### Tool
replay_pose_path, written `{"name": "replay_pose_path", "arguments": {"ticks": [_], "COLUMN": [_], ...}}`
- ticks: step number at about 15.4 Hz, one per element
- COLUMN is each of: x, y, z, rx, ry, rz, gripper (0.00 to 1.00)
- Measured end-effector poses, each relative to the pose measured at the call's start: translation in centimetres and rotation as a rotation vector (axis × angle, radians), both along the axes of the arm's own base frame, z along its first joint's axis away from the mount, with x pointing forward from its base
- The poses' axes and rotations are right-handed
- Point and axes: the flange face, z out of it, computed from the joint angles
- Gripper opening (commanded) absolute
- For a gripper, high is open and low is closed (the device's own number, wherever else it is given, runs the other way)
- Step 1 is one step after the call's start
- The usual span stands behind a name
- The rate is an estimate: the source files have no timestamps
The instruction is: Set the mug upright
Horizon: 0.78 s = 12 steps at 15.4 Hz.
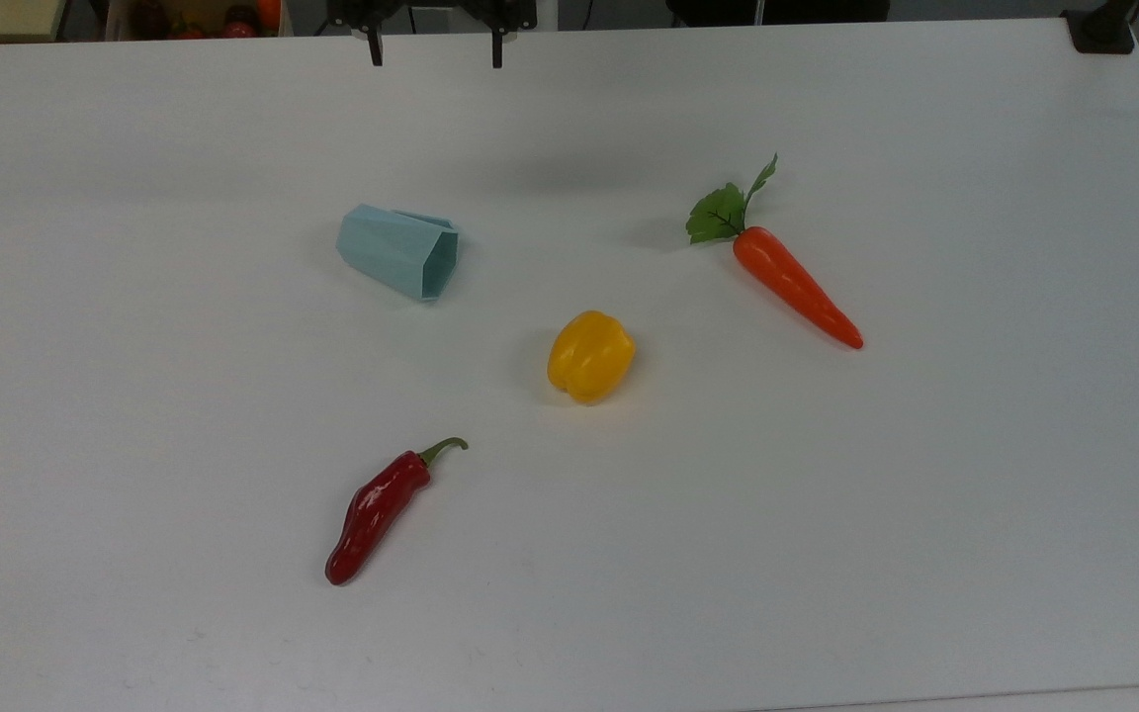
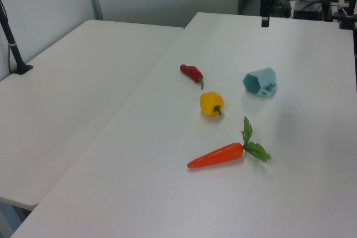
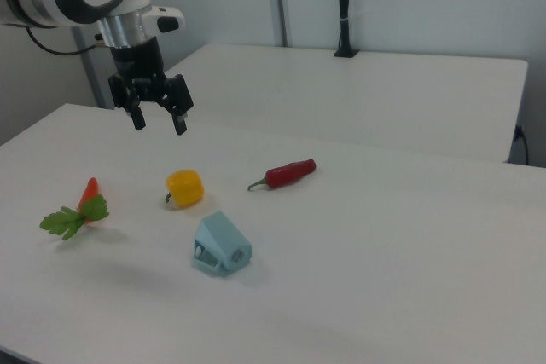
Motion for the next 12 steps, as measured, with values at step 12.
{"name": "replay_pose_path", "arguments": {"ticks": [12], "x": [-0.1], "y": [0.5], "z": [-1.9], "rx": [-0.008], "ry": [0.053], "rz": [-0.029], "gripper": [1.00]}}
